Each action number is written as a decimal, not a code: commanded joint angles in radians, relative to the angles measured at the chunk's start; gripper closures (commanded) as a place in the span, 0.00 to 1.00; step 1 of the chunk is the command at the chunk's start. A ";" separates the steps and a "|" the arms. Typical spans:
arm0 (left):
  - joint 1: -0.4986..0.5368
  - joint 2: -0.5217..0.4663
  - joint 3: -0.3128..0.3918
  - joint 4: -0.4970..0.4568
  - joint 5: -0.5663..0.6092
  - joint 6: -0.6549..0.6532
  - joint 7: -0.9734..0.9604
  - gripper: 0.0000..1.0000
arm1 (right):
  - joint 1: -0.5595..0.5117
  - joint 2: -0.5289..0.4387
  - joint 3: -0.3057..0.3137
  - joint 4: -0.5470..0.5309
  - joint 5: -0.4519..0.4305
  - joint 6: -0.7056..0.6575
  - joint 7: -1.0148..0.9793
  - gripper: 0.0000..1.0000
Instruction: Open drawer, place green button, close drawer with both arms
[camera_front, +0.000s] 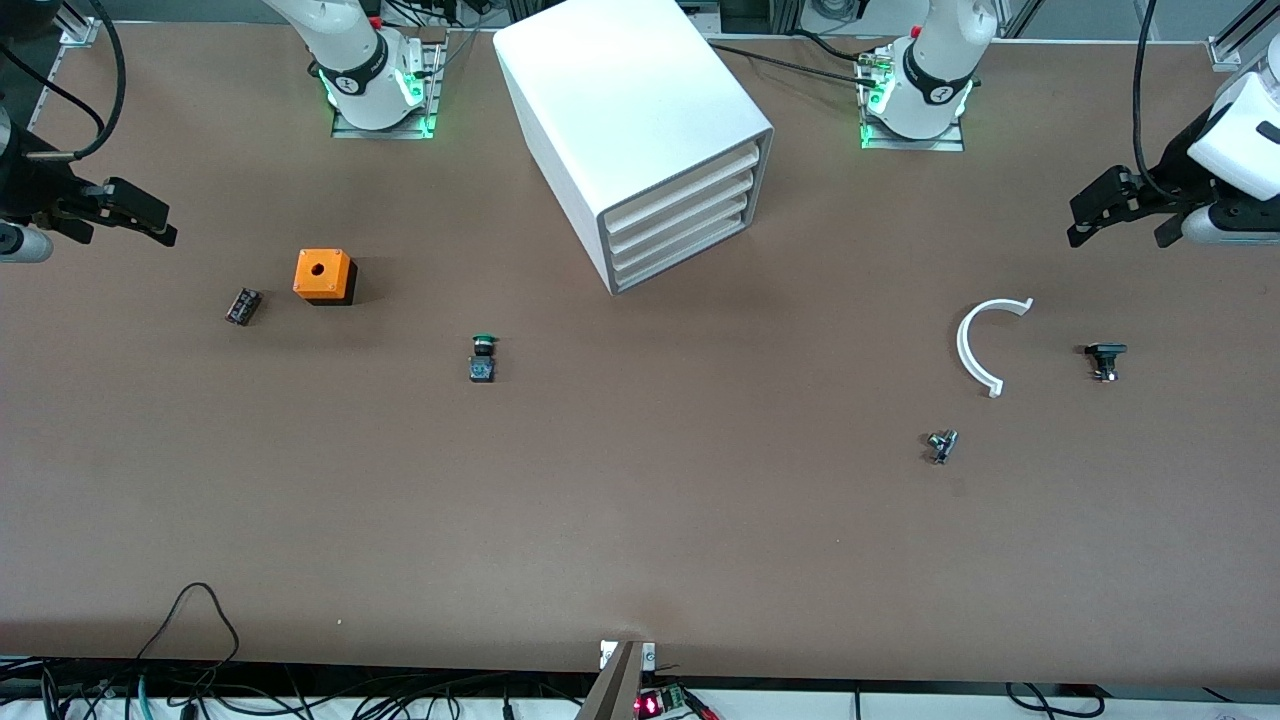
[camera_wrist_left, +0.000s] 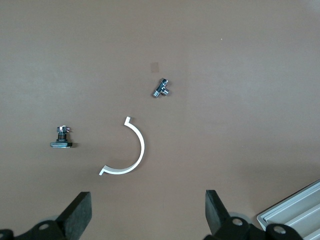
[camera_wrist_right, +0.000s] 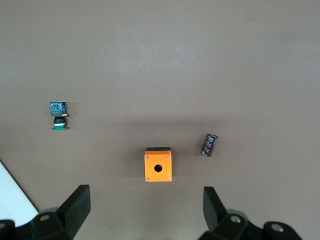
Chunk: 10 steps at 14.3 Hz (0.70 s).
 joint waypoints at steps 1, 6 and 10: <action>0.005 -0.013 -0.002 0.010 0.019 -0.022 0.015 0.00 | -0.002 -0.006 -0.003 0.004 -0.008 -0.002 -0.004 0.00; 0.005 -0.001 -0.005 0.030 0.019 -0.030 0.001 0.00 | -0.003 -0.003 -0.011 0.003 -0.008 -0.002 -0.004 0.00; 0.005 -0.001 -0.004 0.033 0.019 -0.028 0.003 0.00 | -0.002 -0.003 -0.011 0.003 -0.008 -0.002 -0.004 0.00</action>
